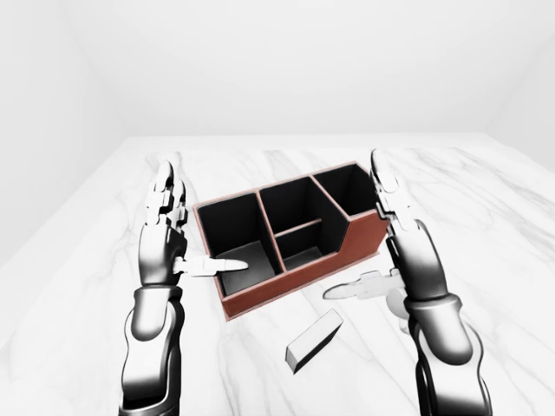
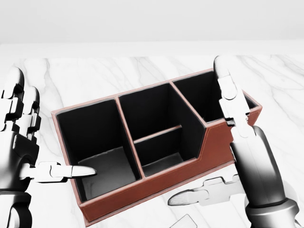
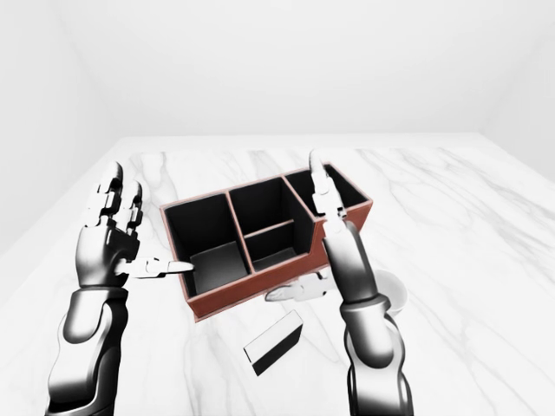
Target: Pick up the book and place it in the front compartment of the caddy.
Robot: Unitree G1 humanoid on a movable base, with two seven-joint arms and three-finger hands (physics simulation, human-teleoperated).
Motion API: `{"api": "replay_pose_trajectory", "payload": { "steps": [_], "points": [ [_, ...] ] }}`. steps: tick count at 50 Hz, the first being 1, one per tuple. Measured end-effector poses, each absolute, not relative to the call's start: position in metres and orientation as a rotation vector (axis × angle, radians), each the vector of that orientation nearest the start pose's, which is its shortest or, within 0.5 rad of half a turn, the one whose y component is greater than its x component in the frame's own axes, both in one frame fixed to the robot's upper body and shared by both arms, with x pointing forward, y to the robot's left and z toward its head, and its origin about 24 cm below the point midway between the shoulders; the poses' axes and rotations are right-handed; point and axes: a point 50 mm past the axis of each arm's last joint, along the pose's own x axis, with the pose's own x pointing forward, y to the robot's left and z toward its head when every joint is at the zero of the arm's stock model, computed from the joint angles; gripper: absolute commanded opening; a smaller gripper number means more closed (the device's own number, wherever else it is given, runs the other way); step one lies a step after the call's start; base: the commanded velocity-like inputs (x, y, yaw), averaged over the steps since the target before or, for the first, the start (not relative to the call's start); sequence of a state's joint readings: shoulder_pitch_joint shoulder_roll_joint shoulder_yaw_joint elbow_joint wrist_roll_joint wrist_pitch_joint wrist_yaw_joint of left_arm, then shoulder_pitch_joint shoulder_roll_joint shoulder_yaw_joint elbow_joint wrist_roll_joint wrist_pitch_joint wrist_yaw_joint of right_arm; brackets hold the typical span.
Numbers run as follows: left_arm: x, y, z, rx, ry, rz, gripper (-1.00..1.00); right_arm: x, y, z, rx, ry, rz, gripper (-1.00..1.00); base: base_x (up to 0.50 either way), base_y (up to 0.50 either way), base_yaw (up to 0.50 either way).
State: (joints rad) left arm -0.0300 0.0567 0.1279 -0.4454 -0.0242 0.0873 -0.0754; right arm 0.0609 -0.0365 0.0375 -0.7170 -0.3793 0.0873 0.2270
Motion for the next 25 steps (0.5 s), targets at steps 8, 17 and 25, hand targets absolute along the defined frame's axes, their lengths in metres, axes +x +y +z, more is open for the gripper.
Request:
{"api": "replay_pose_trajectory", "payload": {
  "steps": [8, 17, 25],
  "points": [
    [0.241, 0.178, 0.143, 0.068, -0.384, 0.028, 1.00, 0.197, -0.134, 0.175, -0.500, -0.517, 0.140, 1.00, 0.00, 0.00, 0.00],
    [0.241, 0.178, 0.142, 0.069, -0.378, 0.028, 1.00, 0.190, -0.129, 0.173, -0.561, -0.500, 0.181, 1.00, 0.00, 0.00, 0.00],
    [0.241, 0.178, 0.141, 0.069, -0.374, 0.028, 1.00, 0.184, -0.125, 0.172, -0.604, -0.484, 0.208, 1.00, 0.00, 0.00, 0.00]
  ]
}}
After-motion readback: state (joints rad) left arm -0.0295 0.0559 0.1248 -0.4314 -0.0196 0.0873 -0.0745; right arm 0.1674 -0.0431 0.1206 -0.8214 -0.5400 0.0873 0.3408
